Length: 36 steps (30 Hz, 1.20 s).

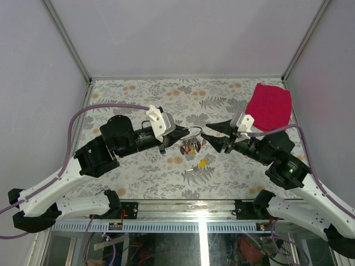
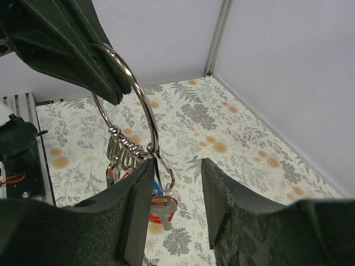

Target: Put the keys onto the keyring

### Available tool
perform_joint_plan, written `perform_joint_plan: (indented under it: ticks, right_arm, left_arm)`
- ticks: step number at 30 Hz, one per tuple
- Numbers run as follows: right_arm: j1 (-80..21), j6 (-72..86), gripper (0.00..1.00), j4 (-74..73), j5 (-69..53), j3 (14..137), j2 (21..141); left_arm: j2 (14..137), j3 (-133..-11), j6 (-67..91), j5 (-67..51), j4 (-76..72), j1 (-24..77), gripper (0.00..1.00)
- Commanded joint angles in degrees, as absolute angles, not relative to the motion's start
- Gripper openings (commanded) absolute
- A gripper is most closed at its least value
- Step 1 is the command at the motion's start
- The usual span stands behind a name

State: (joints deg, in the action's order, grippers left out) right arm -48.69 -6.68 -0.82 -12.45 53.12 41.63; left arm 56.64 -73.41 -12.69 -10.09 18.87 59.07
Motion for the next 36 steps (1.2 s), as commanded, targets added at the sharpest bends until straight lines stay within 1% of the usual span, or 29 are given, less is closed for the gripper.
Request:
perform_joint_plan:
  ticks: [1, 12, 17, 20, 24, 29, 33, 36]
  right_arm:
    - [-48.7, -7.2, 0.46, 2.8, -10.1, 53.5, 41.0]
    - [-48.7, -8.3, 0.44, 1.1, -10.0, 53.6, 40.0]
    - [-48.6, -9.6, 0.47, -2.3, -14.8, 54.6, 38.8]
    - [-48.7, -9.5, 0.48, -3.5, -15.1, 55.0, 37.9]
    - [-48.6, -7.3, 0.49, -2.7, -15.5, 55.4, 37.4]
    - [-48.7, -4.2, 0.53, 0.3, -15.3, 57.2, 38.4]
    - [-48.7, -3.0, 0.57, 1.3, -17.8, 59.5, 40.6]
    - [-48.7, -2.5, 0.57, 2.8, -19.5, 60.0, 42.2]
  left_arm:
    - [56.4, -75.8, -12.1, -10.6, 14.3, 58.8, 0.00]
    - [56.4, -75.8, -12.2, -9.5, 14.6, 58.8, 0.00]
    - [56.8, -76.2, -12.1, -8.3, 14.9, 58.8, 0.00]
    - [57.1, -76.5, -12.1, -9.0, 15.3, 58.8, 0.00]
    - [57.5, -76.8, -12.1, -9.8, 15.8, 58.8, 0.00]
    - [57.9, -77.0, -11.9, -11.2, 16.2, 58.8, 0.00]
    - [58.7, -77.4, -11.6, -12.7, 16.8, 58.7, 0.00]
    - [58.8, -77.4, -11.5, -13.3, 17.0, 58.8, 0.00]
